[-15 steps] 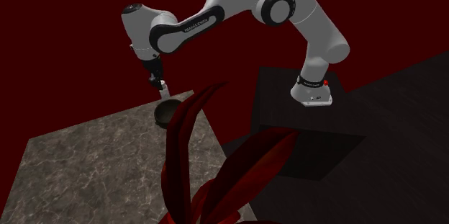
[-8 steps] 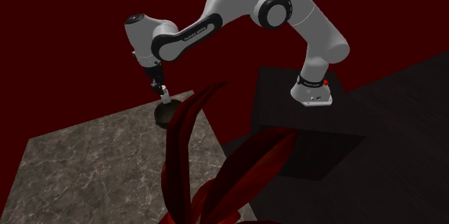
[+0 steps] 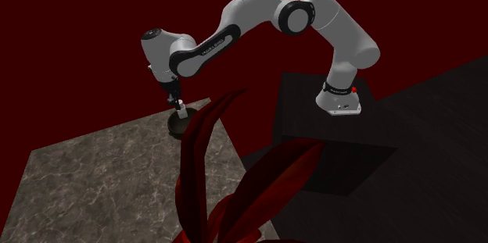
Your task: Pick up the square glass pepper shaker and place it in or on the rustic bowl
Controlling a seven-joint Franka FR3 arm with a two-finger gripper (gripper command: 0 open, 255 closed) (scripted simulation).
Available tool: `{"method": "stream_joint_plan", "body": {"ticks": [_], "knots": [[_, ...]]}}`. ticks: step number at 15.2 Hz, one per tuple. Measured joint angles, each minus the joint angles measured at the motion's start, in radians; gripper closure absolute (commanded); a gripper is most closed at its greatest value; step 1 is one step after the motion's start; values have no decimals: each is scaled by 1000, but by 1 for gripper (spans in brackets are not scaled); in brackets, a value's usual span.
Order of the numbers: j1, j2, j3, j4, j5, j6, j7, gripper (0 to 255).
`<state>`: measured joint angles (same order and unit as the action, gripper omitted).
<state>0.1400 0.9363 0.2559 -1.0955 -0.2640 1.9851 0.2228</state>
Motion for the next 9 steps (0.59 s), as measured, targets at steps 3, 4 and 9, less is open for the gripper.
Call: {"method": "stream_joint_plan", "body": {"ticks": [3, 4, 9], "knots": [[1, 21, -3, -7, -4, 27, 3, 255], [2, 27, -4, -3, -5, 30, 3, 255], [2, 31, -5, -3, -5, 34, 3, 255]]}}
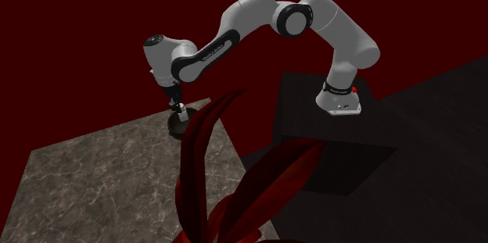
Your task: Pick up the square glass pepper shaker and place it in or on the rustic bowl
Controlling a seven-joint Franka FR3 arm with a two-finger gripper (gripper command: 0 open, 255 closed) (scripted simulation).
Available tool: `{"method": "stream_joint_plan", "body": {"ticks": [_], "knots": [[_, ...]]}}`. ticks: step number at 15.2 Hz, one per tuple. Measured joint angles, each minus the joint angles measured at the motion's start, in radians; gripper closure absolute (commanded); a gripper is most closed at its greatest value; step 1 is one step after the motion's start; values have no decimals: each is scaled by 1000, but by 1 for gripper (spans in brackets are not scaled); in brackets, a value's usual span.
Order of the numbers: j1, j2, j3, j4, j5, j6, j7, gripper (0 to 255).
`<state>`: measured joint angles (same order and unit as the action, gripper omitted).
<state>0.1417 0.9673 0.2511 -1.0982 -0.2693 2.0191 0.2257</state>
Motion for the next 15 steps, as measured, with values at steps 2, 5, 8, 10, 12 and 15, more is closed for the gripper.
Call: {"method": "stream_joint_plan", "body": {"ticks": [2, 5, 8, 10, 12, 15], "knots": [[0, 0, 0, 0, 0, 0, 0, 0], [0, 0, 0, 0, 0, 0, 0, 0], [0, 0, 0, 0, 0, 0, 0, 0], [2, -13, 3, 15, 3, -27, -1, 0], [4, -36, 7, 36, 8, -70, -4, 0], [2, -52, 9, 33, 11, -83, -6, 0]]}}
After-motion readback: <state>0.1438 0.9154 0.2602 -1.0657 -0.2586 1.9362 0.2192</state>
